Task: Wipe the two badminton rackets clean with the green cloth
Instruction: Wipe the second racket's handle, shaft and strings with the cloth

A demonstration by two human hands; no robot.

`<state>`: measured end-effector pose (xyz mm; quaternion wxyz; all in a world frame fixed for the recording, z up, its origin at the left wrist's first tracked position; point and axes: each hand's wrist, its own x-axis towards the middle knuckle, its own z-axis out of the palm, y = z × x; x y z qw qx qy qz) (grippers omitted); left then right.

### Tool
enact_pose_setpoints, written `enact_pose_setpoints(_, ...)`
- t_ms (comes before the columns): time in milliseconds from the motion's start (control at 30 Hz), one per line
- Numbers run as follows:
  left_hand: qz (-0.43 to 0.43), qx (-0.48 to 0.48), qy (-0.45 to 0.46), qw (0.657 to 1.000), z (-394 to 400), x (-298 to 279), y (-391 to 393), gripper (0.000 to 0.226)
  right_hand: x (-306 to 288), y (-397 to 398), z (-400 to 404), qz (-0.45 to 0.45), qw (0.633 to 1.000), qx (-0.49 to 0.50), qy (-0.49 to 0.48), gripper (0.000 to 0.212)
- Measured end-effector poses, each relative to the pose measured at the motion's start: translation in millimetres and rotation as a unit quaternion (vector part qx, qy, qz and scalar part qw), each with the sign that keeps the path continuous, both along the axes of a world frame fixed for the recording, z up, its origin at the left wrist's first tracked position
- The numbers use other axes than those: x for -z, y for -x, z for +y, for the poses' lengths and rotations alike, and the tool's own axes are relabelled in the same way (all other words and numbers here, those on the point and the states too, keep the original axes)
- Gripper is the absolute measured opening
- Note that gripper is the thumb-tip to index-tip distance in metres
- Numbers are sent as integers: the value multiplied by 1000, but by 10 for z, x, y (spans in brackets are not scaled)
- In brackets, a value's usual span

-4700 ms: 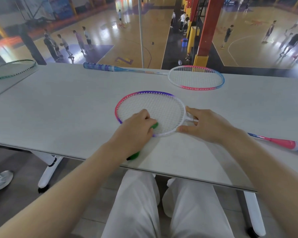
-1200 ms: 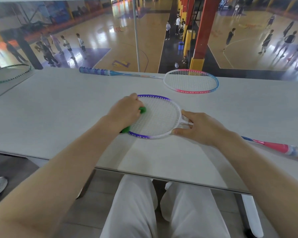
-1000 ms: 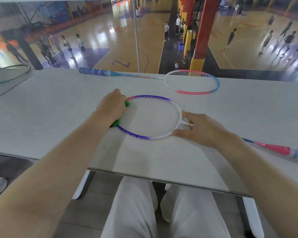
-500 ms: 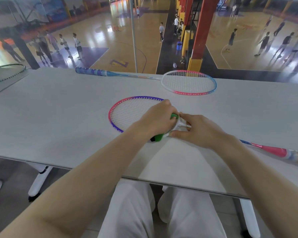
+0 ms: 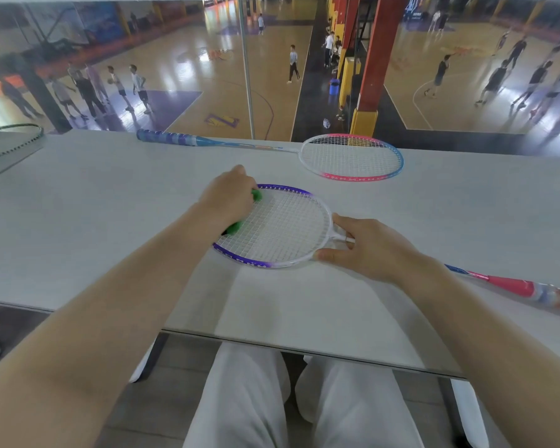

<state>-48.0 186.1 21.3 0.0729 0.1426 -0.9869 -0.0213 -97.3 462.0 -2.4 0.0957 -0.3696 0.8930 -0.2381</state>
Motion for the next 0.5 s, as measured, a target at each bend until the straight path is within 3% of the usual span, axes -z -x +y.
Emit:
enact_pose_setpoints(267, 4, -43, -14, 999, -103, 31, 23, 27, -2, 7, -13, -9, 1000, -1, -3, 74)
enact_pose_setpoints(500, 26, 55, -97, 993, 374, 8, 137, 25, 8, 15, -8, -1, 1000, -4, -4, 72)
